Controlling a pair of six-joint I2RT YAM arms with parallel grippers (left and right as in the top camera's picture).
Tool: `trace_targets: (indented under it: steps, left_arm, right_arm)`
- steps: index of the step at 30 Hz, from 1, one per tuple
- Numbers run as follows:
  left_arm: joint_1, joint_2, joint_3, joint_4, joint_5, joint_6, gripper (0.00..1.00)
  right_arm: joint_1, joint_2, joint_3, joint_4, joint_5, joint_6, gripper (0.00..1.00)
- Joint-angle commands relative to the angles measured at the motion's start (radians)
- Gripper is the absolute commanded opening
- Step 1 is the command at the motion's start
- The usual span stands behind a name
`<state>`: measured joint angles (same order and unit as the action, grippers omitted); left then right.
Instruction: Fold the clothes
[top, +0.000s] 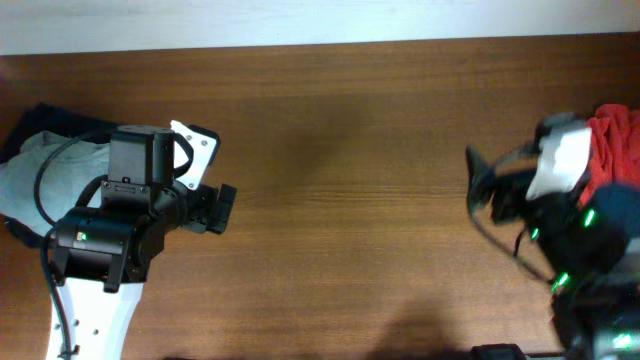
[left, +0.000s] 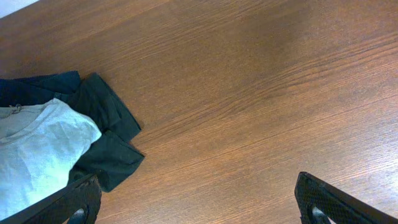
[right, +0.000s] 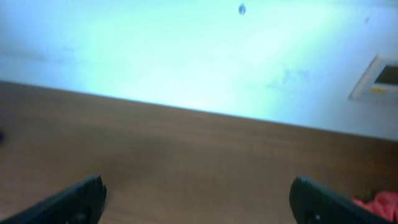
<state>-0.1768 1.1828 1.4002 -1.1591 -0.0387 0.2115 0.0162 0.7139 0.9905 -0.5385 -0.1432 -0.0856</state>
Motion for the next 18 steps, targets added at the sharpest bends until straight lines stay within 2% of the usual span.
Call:
trace_targets:
  steps: [1,5,8,15,18]
  left_arm:
    - [-0.005,-0.002,0.014,0.002,-0.010,-0.016,0.99]
    - [-0.005,-0.002,0.014,0.002,-0.010,-0.016,0.99]
    - [-0.005,-0.002,0.014,0.002,-0.010,-0.016,0.99]
    - [-0.005,-0.002,0.014,0.002,-0.010,-0.016,0.99]
    - [-0.005,-0.002,0.014,0.002,-0.010,-0.016,0.99]
  right_arm:
    - [0.001,-0.189,-0.320,0.080,0.024,-0.015,0.99]
    - [0.002,-0.391,-0.564,0.113,0.023,-0.014,0.99]
    - [0.002,-0.521,-0.679,0.112,0.024,-0.011,0.99]
    - [0.003,-0.713,-0.850,0.110,0.020,-0.011,0.99]
    - [0.003,-0.711,-0.867,0.117,0.020,-0.011,0.99]
